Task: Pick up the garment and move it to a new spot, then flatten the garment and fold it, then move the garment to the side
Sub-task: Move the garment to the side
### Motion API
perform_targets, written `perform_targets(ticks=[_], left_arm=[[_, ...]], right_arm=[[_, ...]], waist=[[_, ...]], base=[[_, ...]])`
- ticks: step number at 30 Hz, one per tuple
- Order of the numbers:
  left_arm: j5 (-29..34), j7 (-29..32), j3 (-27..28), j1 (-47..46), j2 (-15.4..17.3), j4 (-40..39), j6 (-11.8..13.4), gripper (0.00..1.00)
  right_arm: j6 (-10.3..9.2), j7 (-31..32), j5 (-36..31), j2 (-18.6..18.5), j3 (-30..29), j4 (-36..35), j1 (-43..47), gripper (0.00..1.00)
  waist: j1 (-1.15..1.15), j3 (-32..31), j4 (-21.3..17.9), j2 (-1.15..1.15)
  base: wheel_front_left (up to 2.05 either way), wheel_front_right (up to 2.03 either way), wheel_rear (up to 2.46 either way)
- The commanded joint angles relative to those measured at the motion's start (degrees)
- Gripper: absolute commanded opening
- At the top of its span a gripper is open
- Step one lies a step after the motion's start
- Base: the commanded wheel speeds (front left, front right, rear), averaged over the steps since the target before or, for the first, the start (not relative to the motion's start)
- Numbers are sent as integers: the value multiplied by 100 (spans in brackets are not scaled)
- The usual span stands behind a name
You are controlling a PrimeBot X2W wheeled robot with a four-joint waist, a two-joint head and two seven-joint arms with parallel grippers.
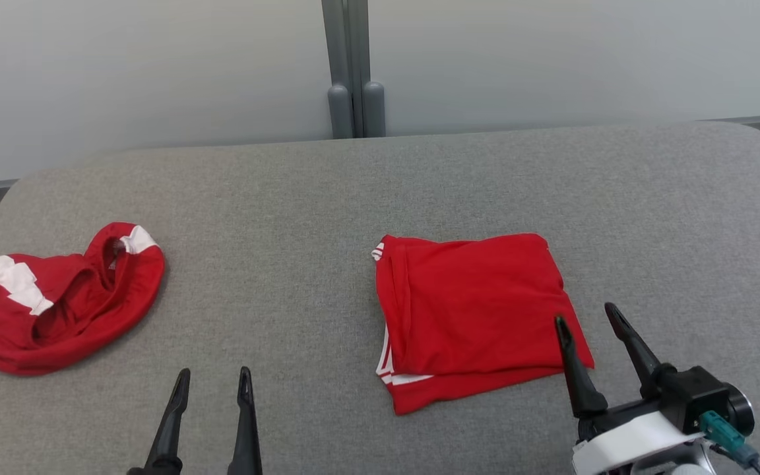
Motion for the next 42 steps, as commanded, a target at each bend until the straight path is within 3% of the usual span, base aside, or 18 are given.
perform_targets(ticks=[1, 6, 13, 19, 29, 30, 31, 32, 42], left_arm=[[36, 0, -35, -128, 8, -45, 10, 100], [96, 0, -152, -423, 7, -143, -23, 100], [190, 0, -311, -728, 8, -146, -111, 100], [-16, 0, -334, -836, 7, -249, -86, 100], [63, -1, -420, -1036, 8, -307, -88, 100], [70, 0, -425, -1050, 7, -306, -77, 100], [73, 0, -428, -1067, 8, -308, -69, 100], [76, 0, -434, -1092, 8, -316, -59, 100], [188, 0, -480, -1470, 7, -757, -111, 100]], right_arm=[[-9, -16, 173, -56, -11, 47, -175, 100], [-9, -16, 747, -333, 12, 384, -708, 100], [-9, -16, 2012, -1091, 403, 1666, -1456, 100], [-6, 159, 3157, -1769, 1132, 2417, -1967, 100], [-7, 534, 4396, -2308, 2372, 2706, -2590, 100], [-7, 543, 4477, -2352, 2514, 2726, -2636, 48], [-7, 516, 4533, -2374, 2605, 2733, -2673, 20], [-7, 481, 4603, -2413, 2719, 2731, -2719, 0], [-11, 93, 4606, -3057, 3081, 2907, -3679, 0]], waist=[[0, 162, 63, 0], [0, 578, 142, 0], [0, 974, 318, 0], [0, 1173, 394, 0], [0, 1456, 427, 0], [0, 1477, 433, 0], [0, 1493, 438, 0], [0, 1517, 444, 0], [0, 2099, 274, 0]], base=[[0, 0, 0], [0, 0, 0], [0, 0, 0], [0, 0, 0], [0, 0, 0], [0, 0, 0], [0, 0, 0], [0, 0, 0], [0, 0, 0]])
